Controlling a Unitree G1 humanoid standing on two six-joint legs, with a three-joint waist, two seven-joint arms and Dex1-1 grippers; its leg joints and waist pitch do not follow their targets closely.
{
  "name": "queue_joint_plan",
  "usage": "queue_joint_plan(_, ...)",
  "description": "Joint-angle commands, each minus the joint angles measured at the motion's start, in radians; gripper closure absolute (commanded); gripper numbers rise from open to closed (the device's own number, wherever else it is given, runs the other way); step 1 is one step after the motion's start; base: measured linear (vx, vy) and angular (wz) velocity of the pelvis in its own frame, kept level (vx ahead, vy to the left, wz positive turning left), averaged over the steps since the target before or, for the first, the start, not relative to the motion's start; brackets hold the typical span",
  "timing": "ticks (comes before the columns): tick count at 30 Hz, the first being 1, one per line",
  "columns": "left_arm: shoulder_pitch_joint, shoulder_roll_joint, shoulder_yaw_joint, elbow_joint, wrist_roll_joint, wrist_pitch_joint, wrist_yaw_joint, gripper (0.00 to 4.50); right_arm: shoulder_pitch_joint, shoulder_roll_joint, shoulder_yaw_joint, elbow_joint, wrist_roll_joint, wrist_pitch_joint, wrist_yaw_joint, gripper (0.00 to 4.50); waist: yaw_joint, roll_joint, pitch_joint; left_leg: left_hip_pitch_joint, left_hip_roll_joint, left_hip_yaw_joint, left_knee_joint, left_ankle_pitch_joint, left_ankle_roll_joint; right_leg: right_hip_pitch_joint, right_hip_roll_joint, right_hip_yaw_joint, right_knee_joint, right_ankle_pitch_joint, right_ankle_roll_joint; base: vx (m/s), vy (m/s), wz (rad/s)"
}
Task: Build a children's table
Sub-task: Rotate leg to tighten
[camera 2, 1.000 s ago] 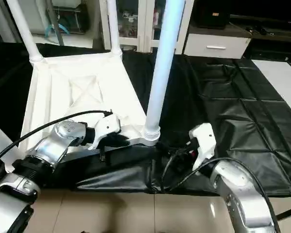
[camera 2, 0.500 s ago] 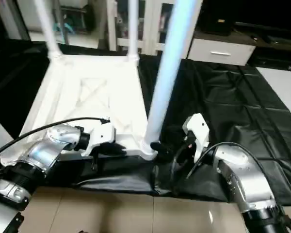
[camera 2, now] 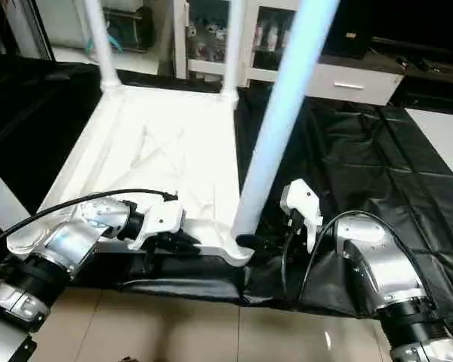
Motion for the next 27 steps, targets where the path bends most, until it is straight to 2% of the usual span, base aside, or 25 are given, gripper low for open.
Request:
queue_joint_plan(1,0.027,-0.013,-0.06,0.006,0.007,0.0,-0.039,4.44,-0.017,-0.01,0.002,0.012,-0.007,-0.017,0.022,0.6,-0.007,-0.013,-0.049,0.014,0.035,-0.006,-0.069,-0.194,0.078,0.037,-0.033,0.016,-0.056,-0.178,-0.227,0.0,0.0,0.0)
queue_joint_plan(2,0.022,-0.015,-0.06,0.01,0.01,0.0,-0.037,4.44,-0.018,-0.016,0.011,0.016,-0.01,-0.02,0.045,0.6,-0.006,-0.012,-0.048,0.014,0.035,-0.006,-0.069,-0.196,0.077,0.037,-0.032,0.016,-0.056,-0.178,-0.228,0.0,0.0,0.0)
queue_joint_plan(3,0.02,-0.014,-0.06,0.013,0.011,-0.002,-0.036,4.48,-0.018,-0.02,0.018,0.019,-0.013,-0.023,0.058,0.78,-0.006,-0.013,-0.049,0.014,0.035,-0.006,-0.069,-0.198,0.077,0.037,-0.031,0.016,-0.055,-0.176,-0.228,0.0,0.0,0.0)
queue_joint_plan(5,0.011,-0.016,-0.059,0.025,0.016,-0.007,-0.032,4.48,-0.018,-0.027,0.037,0.028,-0.022,-0.033,0.091,0.78,-0.006,-0.013,-0.049,0.015,0.036,-0.007,-0.069,-0.2,0.078,0.037,-0.032,0.015,-0.055,-0.176,-0.23,0.0,0.0,0.0)
queue_joint_plan(6,0.009,-0.015,-0.06,0.028,0.017,-0.009,-0.031,4.5,-0.018,-0.027,0.042,0.031,-0.023,-0.035,0.099,1.06,-0.006,-0.013,-0.049,0.014,0.035,-0.007,-0.069,-0.201,0.078,0.038,-0.032,0.015,-0.056,-0.176,-0.231,0.0,0.0,0.0)
queue_joint_plan(9,0.002,-0.017,-0.06,0.034,0.02,-0.009,-0.027,4.5,-0.022,-0.024,0.047,0.041,-0.027,-0.041,0.114,1.16,-0.005,-0.014,-0.048,0.015,0.036,-0.007,-0.07,-0.21,0.074,0.037,-0.033,0.016,-0.057,-0.192,-0.231,0.0,0.0,0.0)
queue_joint_plan(11,-0.001,-0.018,-0.059,0.038,0.021,-0.01,-0.026,4.5,-0.026,-0.023,0.053,0.049,-0.03,-0.043,0.125,1.43,-0.006,-0.014,-0.049,0.013,0.035,-0.007,-0.07,-0.209,0.071,0.038,-0.032,0.015,-0.056,-0.191,-0.229,0.0,0.0,0.0)
queue_joint_plan(19,-0.003,-0.014,-0.061,0.047,0.026,-0.016,-0.027,4.5,-0.041,-0.025,0.062,0.088,-0.04,-0.066,0.161,2.05,-0.004,-0.014,-0.05,0.014,0.035,-0.006,-0.067,-0.195,0.08,0.039,-0.032,0.015,-0.053,-0.161,-0.241,0.0,0.0,0.0)
queue_joint_plan(27,-0.011,-0.01,-0.062,0.064,0.031,-0.022,-0.032,4.5,-0.039,-0.021,0.075,0.118,-0.067,-0.089,0.174,2.53,-0.004,-0.011,-0.047,0.017,0.037,-0.008,-0.072,-0.245,0.06,0.036,-0.033,0.015,-0.06,-0.221,-0.228,0.0,0.0,0.0)
